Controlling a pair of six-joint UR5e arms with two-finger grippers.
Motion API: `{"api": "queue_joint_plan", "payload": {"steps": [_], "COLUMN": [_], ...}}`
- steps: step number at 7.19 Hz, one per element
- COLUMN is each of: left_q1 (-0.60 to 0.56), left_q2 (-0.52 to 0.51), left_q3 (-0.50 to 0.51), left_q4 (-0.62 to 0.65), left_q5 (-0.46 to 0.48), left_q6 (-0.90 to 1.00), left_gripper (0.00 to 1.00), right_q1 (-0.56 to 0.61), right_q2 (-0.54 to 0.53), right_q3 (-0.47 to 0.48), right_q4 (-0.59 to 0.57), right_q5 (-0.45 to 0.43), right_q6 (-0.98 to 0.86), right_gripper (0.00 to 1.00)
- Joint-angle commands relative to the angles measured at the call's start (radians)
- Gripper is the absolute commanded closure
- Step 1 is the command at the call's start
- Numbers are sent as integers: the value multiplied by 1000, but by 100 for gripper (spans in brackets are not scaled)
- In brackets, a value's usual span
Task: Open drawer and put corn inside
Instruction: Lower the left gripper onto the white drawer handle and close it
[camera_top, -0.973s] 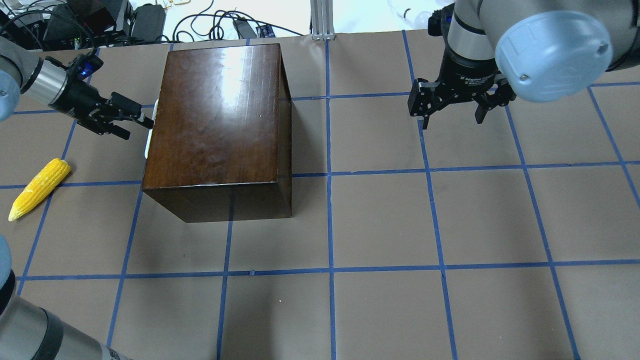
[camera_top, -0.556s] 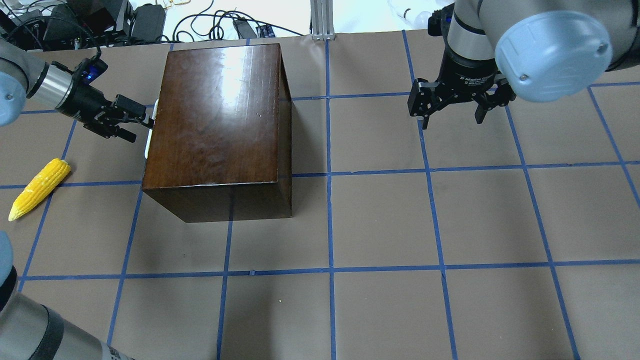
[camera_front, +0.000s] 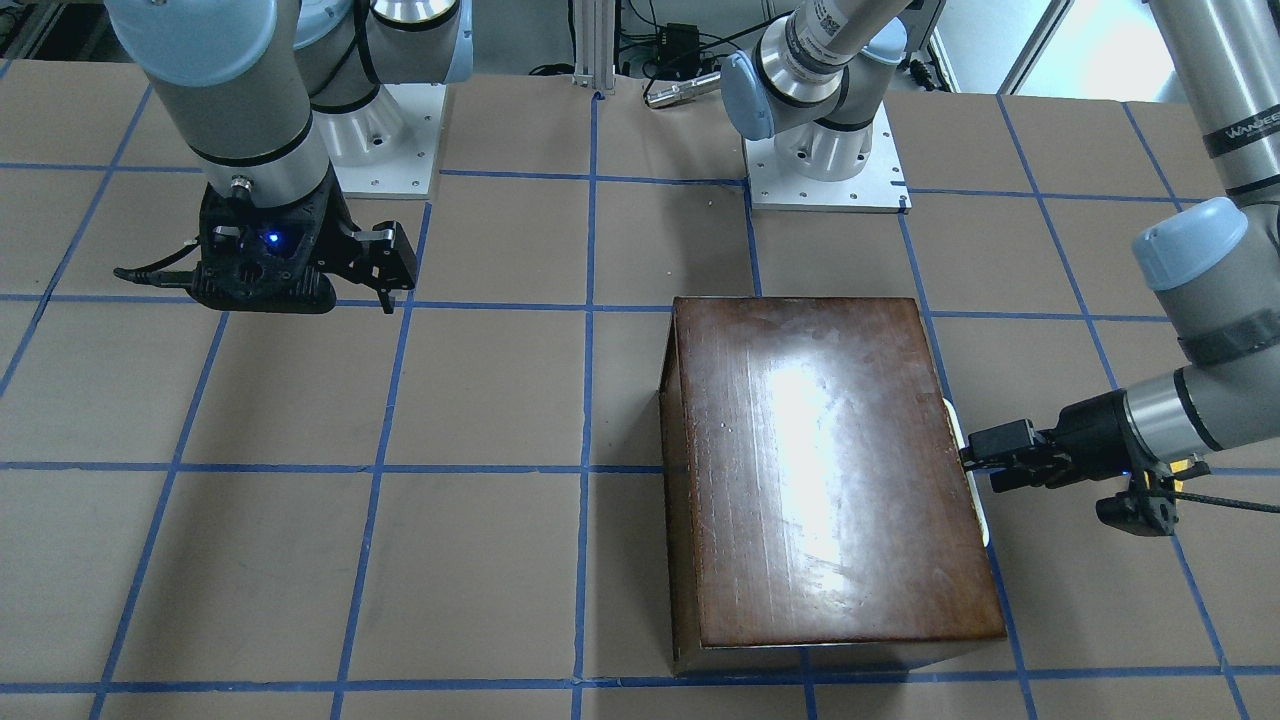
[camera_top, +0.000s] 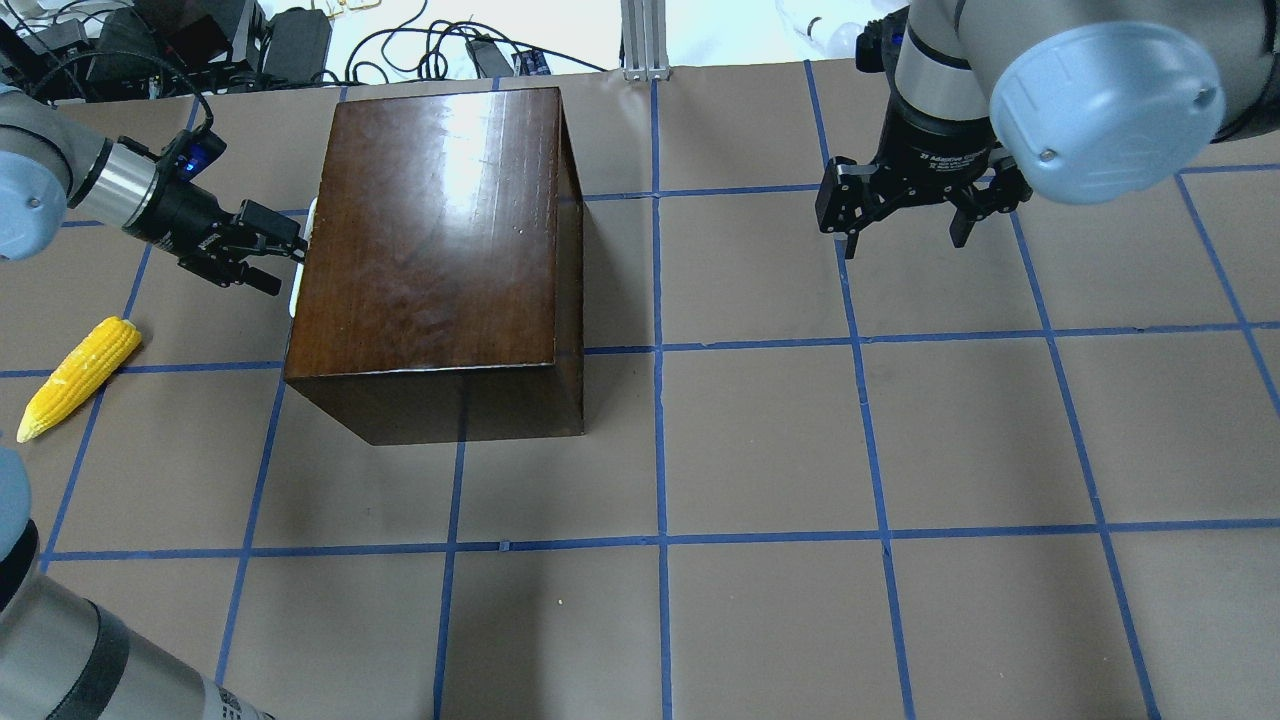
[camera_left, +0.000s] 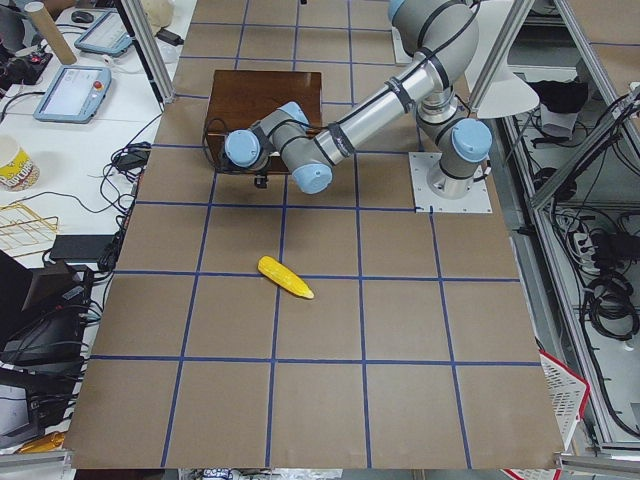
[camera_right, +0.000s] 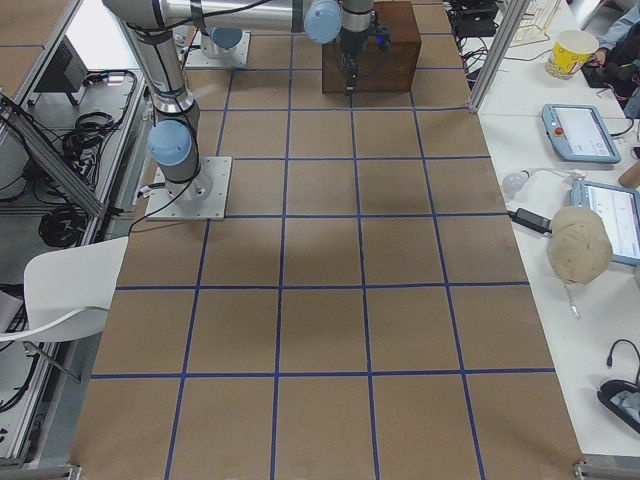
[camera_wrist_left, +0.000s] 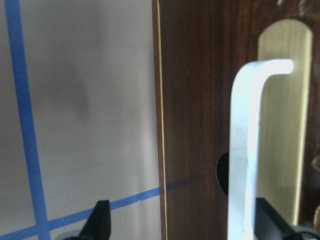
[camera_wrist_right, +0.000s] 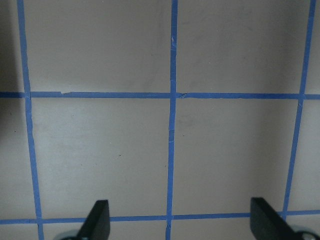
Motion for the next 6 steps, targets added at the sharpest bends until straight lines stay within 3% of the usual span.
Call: {"api": "queue_joint_plan", "payload": {"steps": [1,6], "left_q1": [0,0], "left_q2": [-9,-15], "left_q3": [-3,-3], "left_q4": [0,3], "left_q5": [-3,2], "left_q6": [-1,0], "left_gripper": [0,0], "right_q1": [0,0], "right_q2": [1,0], "right_q3": [0,0], "right_q4": [-1,-1], "right_q5": [0,0], "right_q6": [0,0], "right_gripper": [0,0]}}
